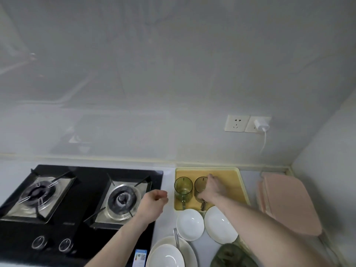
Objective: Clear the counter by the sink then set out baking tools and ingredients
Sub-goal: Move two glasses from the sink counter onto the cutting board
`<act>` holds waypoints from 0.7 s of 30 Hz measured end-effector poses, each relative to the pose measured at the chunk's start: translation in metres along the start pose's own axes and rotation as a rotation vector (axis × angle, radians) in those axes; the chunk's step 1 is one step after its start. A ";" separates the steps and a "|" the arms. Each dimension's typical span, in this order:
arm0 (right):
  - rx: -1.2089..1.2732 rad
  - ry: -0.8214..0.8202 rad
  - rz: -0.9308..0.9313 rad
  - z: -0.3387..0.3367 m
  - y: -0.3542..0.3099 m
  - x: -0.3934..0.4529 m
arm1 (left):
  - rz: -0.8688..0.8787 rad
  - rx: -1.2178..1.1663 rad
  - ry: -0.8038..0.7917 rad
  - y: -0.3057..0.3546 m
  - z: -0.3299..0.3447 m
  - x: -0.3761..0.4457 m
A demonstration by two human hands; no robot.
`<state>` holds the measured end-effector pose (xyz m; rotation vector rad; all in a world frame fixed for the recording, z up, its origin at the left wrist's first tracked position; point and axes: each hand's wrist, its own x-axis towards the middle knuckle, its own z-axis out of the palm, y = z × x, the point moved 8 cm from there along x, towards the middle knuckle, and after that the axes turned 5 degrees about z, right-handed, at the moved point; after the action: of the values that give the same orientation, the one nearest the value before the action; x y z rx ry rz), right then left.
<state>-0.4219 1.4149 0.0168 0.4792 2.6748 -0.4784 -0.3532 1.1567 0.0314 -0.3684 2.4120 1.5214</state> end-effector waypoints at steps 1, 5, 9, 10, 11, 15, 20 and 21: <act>-0.005 0.000 -0.005 0.002 -0.002 0.001 | 0.010 0.003 0.008 0.001 -0.006 -0.006; -0.004 -0.004 -0.020 0.010 -0.005 0.006 | 0.043 0.059 0.040 0.003 -0.029 -0.031; -0.002 0.011 -0.028 0.009 -0.004 0.008 | 0.092 0.111 0.083 0.012 -0.043 -0.051; 0.001 0.007 -0.034 0.009 -0.003 0.008 | 0.096 0.112 0.090 0.013 -0.045 -0.054; 0.010 -0.001 -0.039 0.008 -0.003 0.006 | 0.106 0.116 0.094 0.015 -0.047 -0.059; 0.083 0.020 -0.068 -0.004 -0.005 -0.009 | 0.168 0.162 0.095 0.020 -0.060 -0.075; 0.269 0.194 -0.265 -0.034 -0.039 -0.075 | 0.214 0.220 0.157 0.004 -0.107 -0.123; 0.303 0.207 -0.332 -0.035 -0.053 -0.095 | 0.216 0.232 0.172 -0.002 -0.119 -0.135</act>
<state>-0.3708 1.3567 0.1007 0.1689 2.9073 -0.9885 -0.2369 1.0580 0.1265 -0.2028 2.8064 1.3154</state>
